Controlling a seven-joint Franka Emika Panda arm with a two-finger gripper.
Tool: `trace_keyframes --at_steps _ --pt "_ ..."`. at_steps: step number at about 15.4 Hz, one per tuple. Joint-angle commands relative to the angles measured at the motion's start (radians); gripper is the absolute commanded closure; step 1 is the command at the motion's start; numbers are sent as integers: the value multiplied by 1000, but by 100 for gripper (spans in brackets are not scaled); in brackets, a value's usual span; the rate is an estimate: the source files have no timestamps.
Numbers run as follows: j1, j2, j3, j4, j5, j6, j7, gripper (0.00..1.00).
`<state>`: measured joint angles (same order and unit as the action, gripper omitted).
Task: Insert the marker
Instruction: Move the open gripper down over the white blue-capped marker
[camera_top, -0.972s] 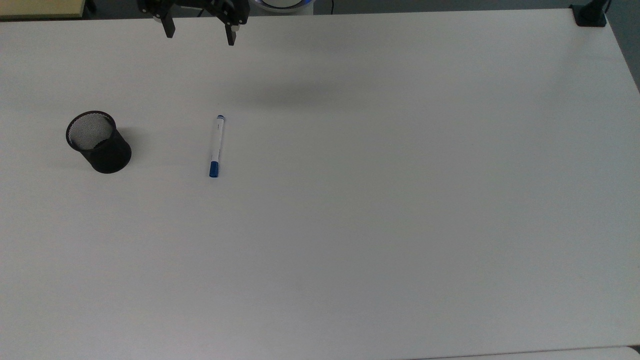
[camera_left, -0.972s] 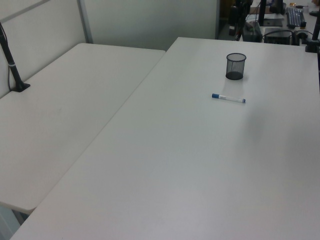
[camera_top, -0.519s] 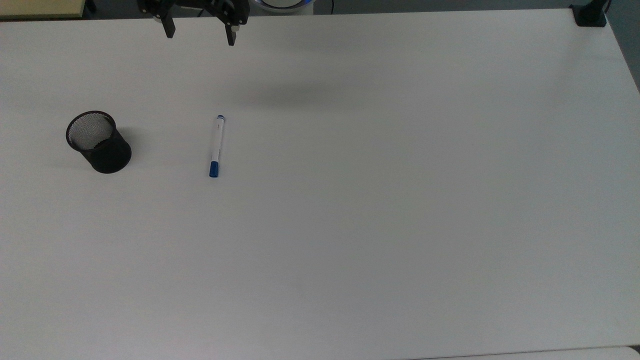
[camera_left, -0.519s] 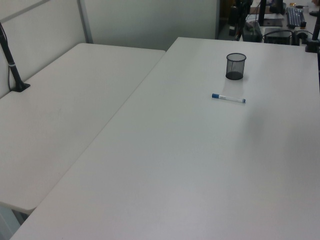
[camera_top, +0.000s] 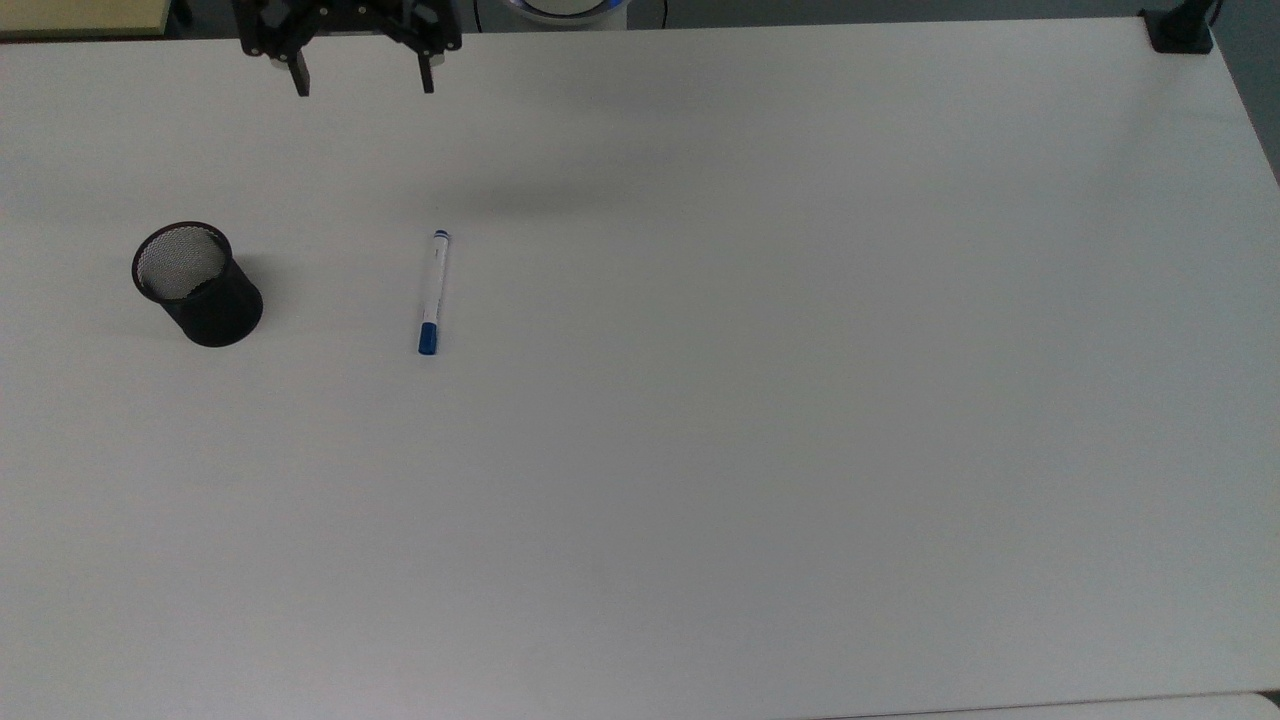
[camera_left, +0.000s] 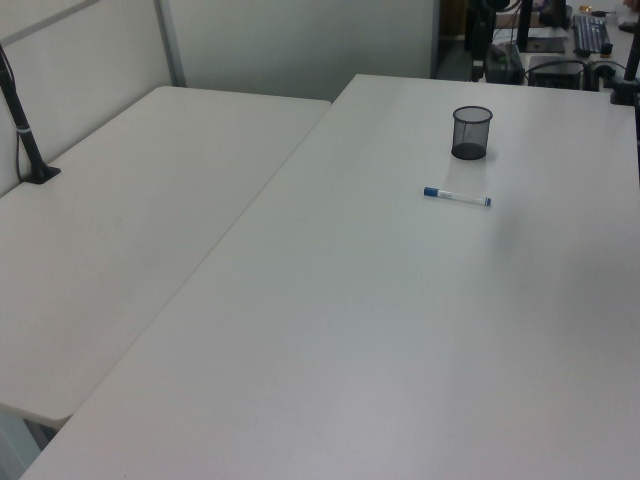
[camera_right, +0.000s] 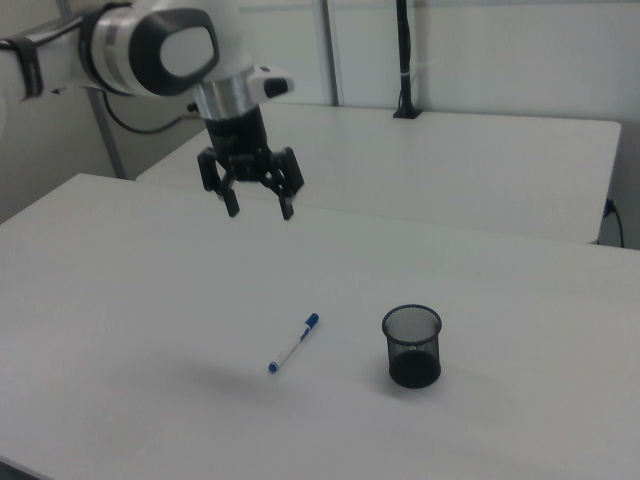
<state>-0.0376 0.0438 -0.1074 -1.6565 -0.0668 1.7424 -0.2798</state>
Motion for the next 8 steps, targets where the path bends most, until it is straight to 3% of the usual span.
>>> trace_keyframes --at_steps 1,8 --pt "-13 108 -5 -29 -48 124 -42 0" --pt "-4 237 -3 -91 -67 343 146 0"
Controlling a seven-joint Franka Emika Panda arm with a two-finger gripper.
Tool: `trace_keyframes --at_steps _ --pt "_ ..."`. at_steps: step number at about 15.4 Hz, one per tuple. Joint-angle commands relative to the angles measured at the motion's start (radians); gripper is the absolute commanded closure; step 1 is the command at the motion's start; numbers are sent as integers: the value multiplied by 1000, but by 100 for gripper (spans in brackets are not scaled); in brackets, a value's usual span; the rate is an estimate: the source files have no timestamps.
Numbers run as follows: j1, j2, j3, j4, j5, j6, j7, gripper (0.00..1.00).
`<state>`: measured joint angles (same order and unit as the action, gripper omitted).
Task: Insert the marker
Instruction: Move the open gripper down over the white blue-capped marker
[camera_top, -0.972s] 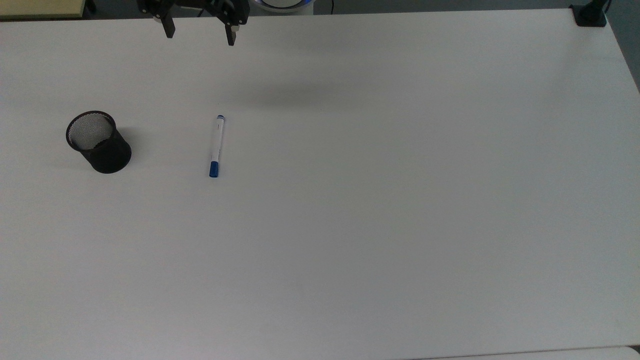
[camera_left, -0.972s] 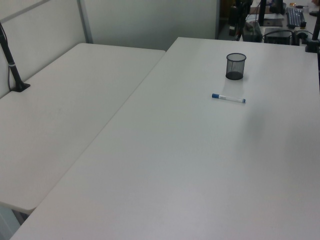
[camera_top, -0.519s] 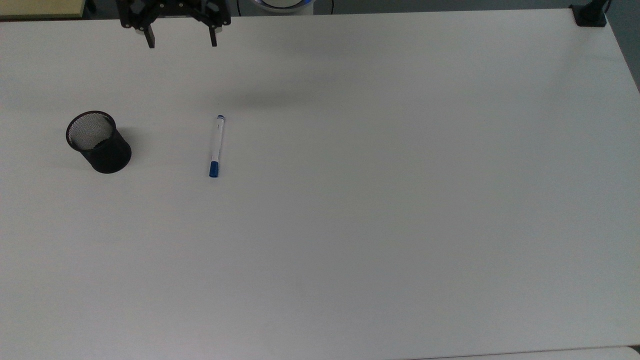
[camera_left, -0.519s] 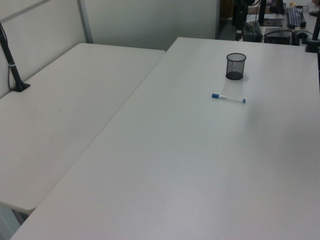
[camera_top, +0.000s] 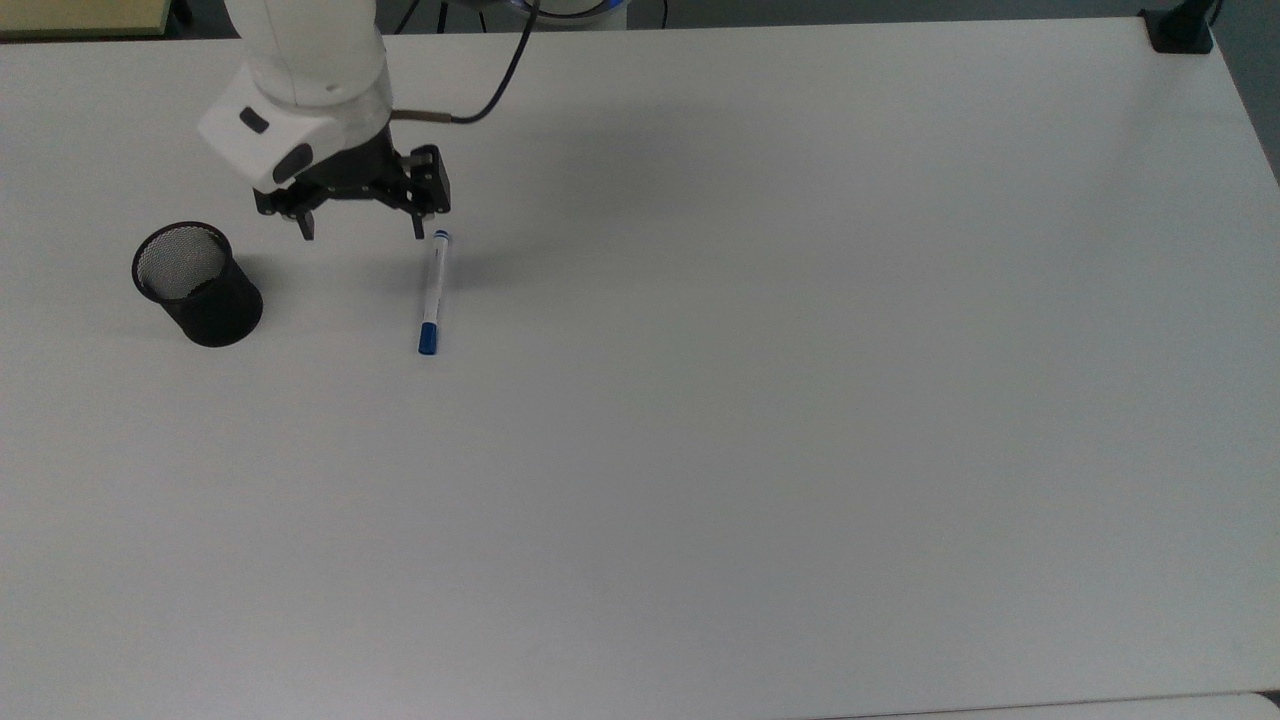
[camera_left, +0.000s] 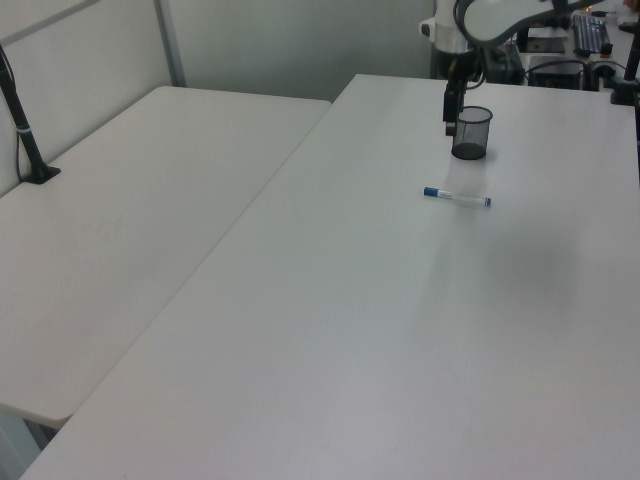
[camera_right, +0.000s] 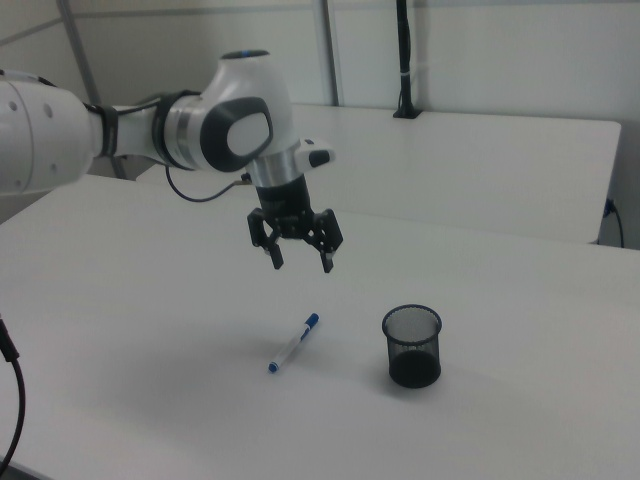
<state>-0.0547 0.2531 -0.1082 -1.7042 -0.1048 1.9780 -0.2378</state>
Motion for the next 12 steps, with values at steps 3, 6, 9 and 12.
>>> trace_keyframes --at_steps 3,6,9,12 --pt "22 58 -1 -113 -30 258 248 0" --pt "22 93 1 -137 -47 300 296 0" --pt "22 127 5 -137 -49 305 310 4" --pt "21 143 7 -138 -35 346 311 20"
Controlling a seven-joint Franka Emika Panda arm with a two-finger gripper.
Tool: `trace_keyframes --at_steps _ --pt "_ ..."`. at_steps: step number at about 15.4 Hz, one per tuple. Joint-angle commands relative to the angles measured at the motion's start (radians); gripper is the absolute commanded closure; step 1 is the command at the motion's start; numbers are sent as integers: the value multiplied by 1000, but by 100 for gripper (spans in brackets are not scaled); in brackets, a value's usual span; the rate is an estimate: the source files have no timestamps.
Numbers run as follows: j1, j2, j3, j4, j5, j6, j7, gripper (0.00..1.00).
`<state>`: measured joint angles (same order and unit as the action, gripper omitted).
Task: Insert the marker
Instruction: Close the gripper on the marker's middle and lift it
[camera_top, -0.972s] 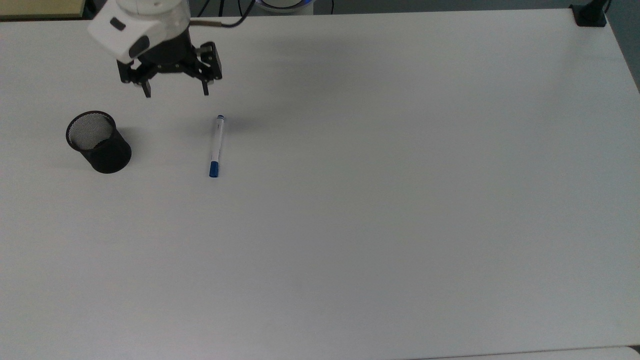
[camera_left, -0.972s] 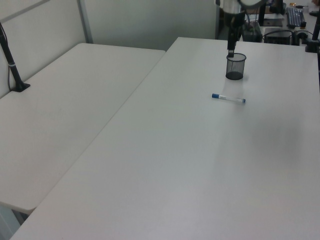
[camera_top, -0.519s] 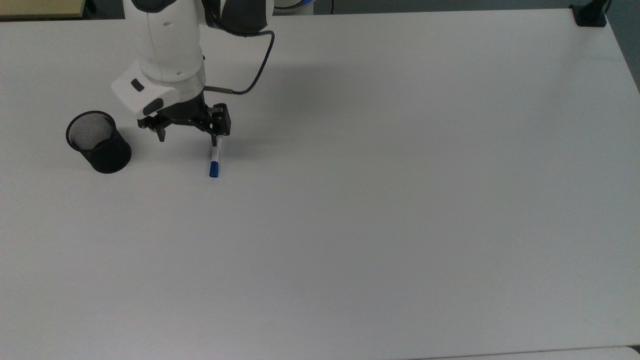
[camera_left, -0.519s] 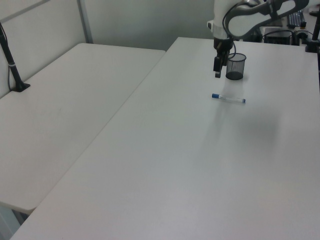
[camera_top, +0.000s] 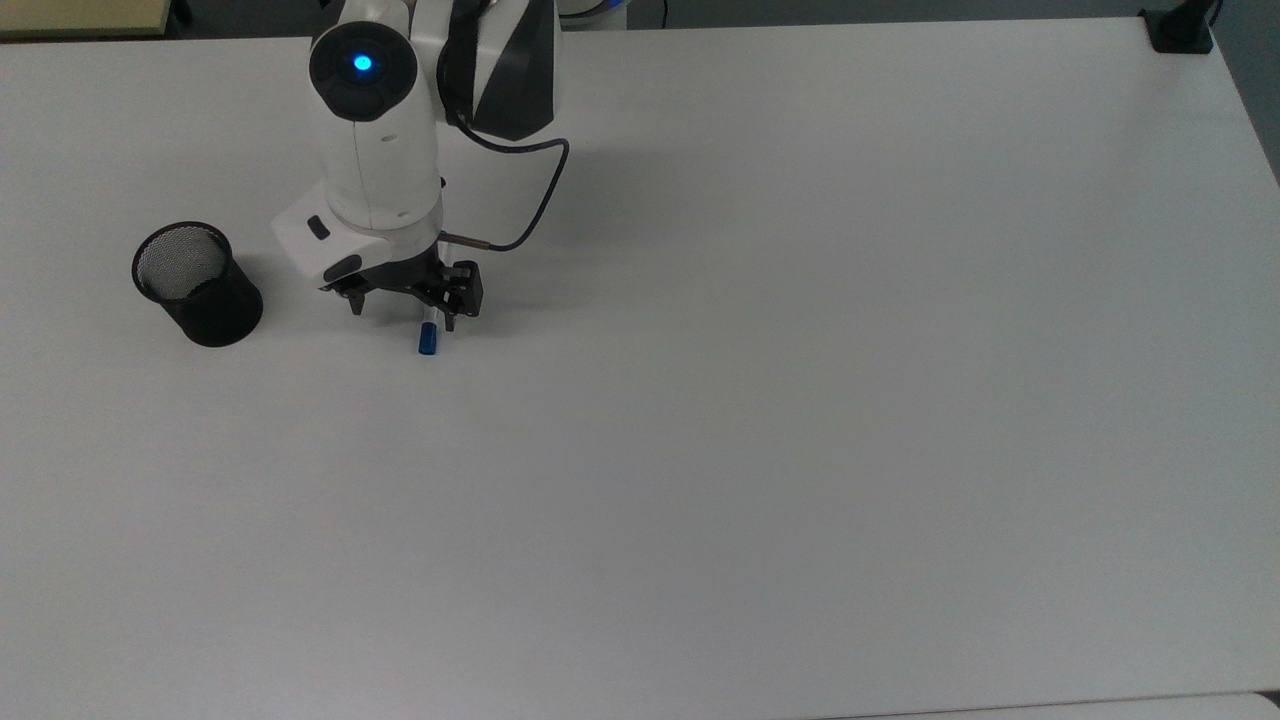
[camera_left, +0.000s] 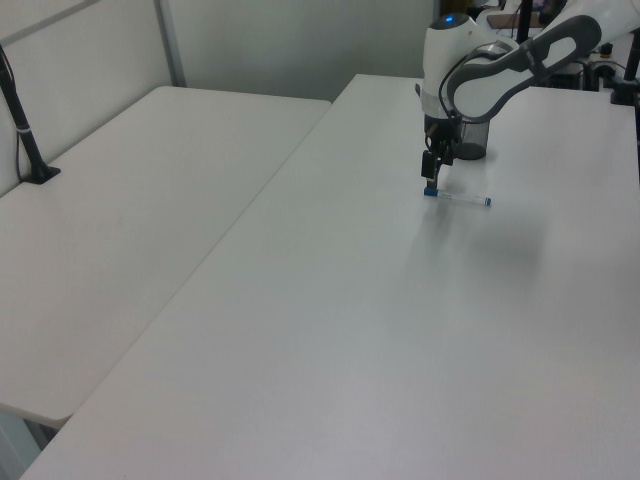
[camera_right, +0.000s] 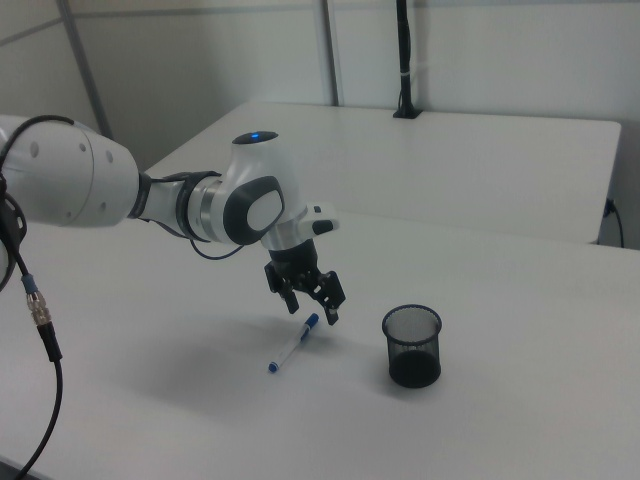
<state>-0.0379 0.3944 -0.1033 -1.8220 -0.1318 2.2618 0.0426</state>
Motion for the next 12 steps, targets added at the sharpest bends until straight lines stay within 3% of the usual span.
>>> trace_keyframes --at_steps 1,4,9,12 --pt "3 12 2 -20 -8 76 31 23" --pt "4 38 8 -19 -3 108 63 48" --pt "4 43 34 -20 -3 120 118 99" --pt "3 9 34 -11 -3 108 135 100"
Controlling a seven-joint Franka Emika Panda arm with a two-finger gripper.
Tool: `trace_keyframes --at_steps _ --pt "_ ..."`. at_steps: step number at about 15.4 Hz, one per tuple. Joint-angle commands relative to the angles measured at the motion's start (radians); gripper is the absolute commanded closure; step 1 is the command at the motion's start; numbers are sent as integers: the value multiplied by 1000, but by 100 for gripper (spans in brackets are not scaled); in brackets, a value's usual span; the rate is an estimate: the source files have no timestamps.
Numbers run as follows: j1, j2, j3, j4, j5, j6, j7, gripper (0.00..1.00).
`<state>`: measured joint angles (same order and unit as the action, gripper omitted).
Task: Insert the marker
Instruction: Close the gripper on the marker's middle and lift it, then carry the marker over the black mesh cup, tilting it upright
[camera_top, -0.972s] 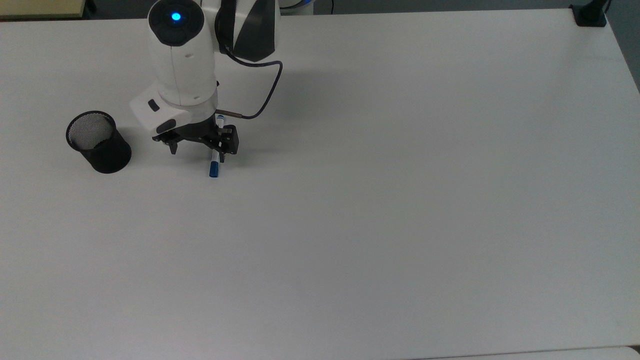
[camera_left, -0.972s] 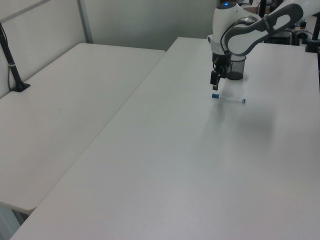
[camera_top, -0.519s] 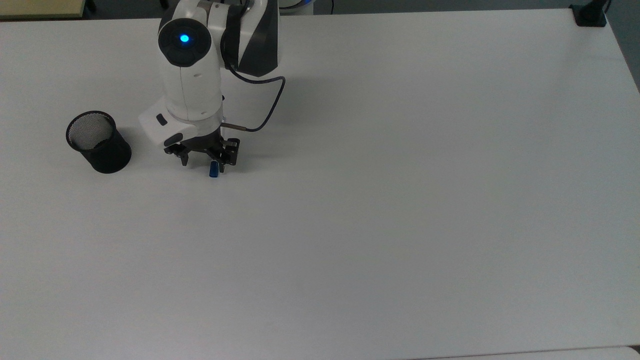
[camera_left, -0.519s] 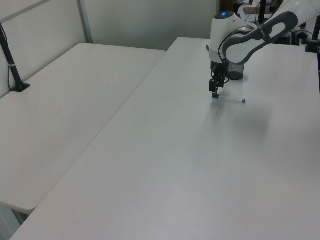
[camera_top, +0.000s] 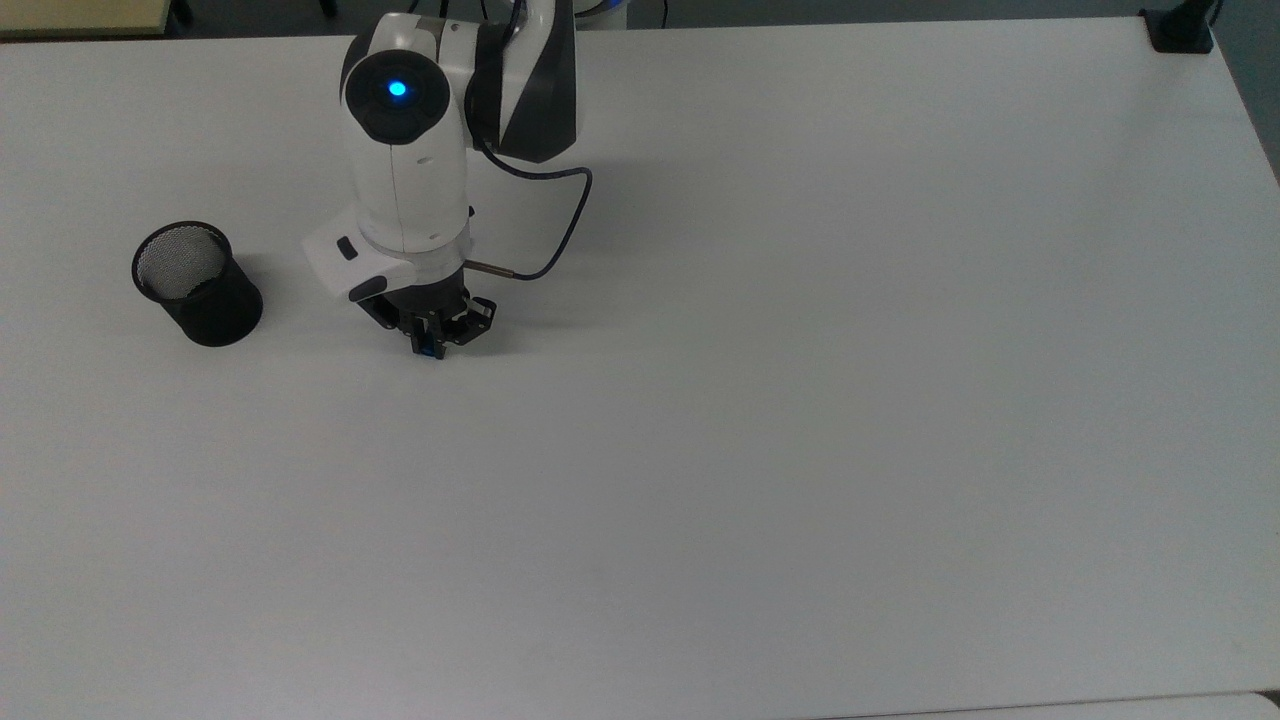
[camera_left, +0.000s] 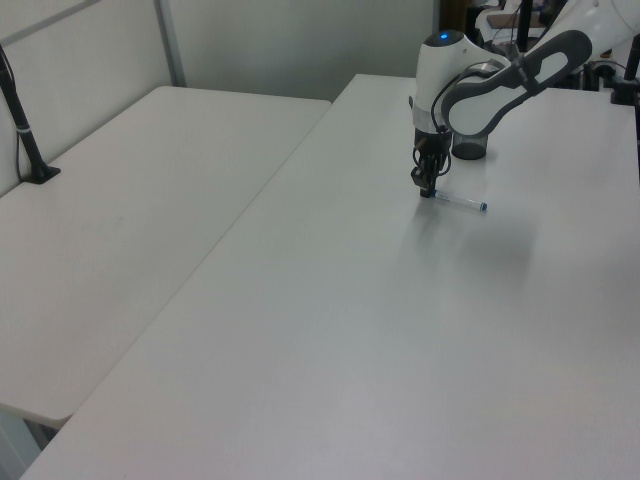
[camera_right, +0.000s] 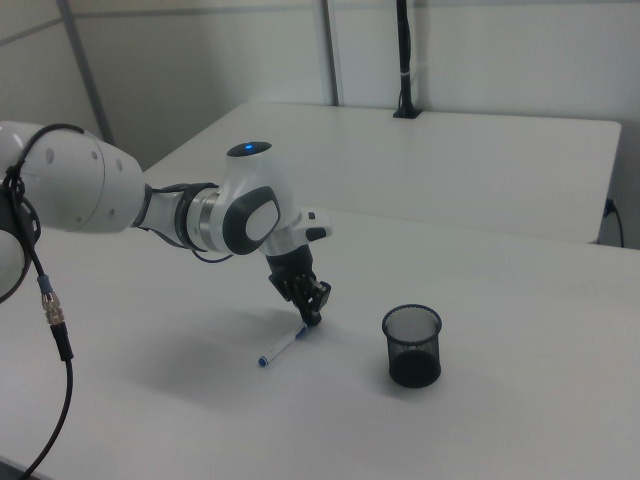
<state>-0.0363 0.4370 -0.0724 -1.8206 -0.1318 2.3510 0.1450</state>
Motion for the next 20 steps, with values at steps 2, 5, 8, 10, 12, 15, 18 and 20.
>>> trace_keyframes --at_steps 2,5,8,10,12,15,18,20 --pt "-13 -102 5 -12 -2 13 25 100" --pt "-71 -213 2 -12 0 8 22 100" --pt "-125 -283 -15 -11 73 45 -89 100" --pt "-161 -320 -46 -17 154 91 -244 100" --pt "-172 -328 -95 -17 252 94 -416 100" --pt "-172 -314 -155 -17 412 117 -669 100" --pt "-174 -268 -158 -17 549 200 -806 100" --pt "-174 -219 -158 -12 589 281 -828 100"
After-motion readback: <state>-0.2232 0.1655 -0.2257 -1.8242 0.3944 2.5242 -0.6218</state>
